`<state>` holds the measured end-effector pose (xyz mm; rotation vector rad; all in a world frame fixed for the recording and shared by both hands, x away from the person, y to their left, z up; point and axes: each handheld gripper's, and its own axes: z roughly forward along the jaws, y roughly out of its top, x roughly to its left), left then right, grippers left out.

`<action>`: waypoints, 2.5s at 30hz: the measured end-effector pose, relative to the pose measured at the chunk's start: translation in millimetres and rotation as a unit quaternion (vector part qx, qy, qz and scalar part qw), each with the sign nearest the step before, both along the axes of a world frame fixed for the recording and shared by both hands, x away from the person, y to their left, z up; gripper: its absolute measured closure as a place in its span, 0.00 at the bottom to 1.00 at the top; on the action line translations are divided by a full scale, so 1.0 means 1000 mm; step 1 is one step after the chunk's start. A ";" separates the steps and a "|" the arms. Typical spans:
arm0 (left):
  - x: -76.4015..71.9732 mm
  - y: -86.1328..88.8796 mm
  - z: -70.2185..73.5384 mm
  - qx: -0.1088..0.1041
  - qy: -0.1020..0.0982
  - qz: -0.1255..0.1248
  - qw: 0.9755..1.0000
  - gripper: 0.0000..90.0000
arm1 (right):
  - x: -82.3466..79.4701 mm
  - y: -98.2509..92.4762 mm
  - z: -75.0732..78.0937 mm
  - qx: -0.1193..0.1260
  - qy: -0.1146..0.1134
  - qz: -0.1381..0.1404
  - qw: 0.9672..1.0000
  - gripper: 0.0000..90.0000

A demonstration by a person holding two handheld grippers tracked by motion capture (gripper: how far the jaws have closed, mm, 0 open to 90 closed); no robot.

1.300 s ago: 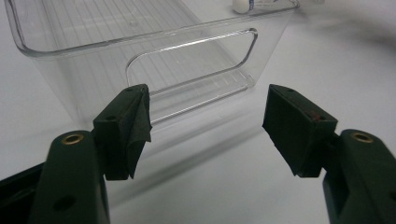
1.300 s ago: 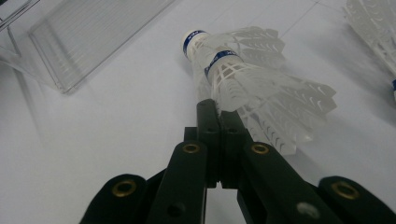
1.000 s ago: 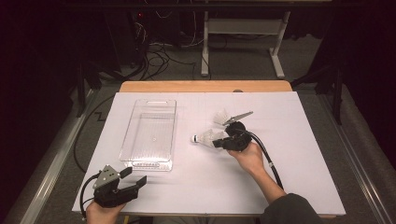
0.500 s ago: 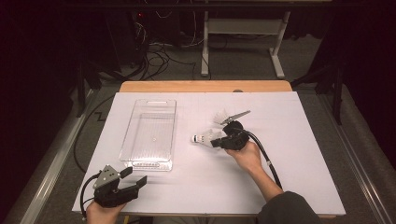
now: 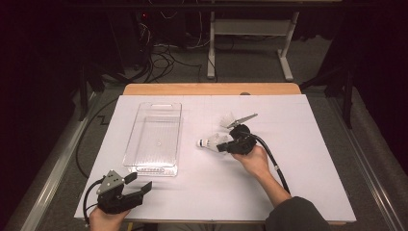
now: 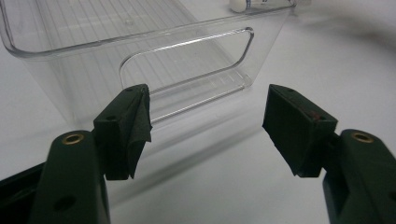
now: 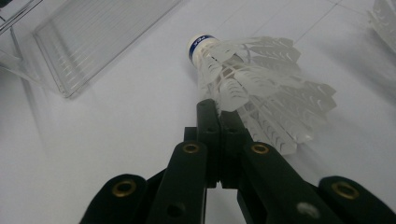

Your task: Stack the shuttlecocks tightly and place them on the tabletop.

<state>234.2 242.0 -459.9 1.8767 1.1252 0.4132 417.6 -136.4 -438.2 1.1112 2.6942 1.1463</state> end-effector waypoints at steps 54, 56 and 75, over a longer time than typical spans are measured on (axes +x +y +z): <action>-0.001 0.000 0.000 -0.001 0.002 -0.001 1.000 0.38 | -0.001 -0.005 0.004 0.012 -0.015 -0.021 1.000 1.00; -0.001 0.000 0.000 -0.001 0.002 -0.002 1.000 0.38 | -0.001 -0.004 0.004 0.013 -0.014 -0.019 1.000 1.00; -0.001 -0.001 0.000 -0.001 0.002 -0.003 1.000 0.38 | 0.003 -0.003 -0.002 0.018 -0.011 -0.027 0.999 1.00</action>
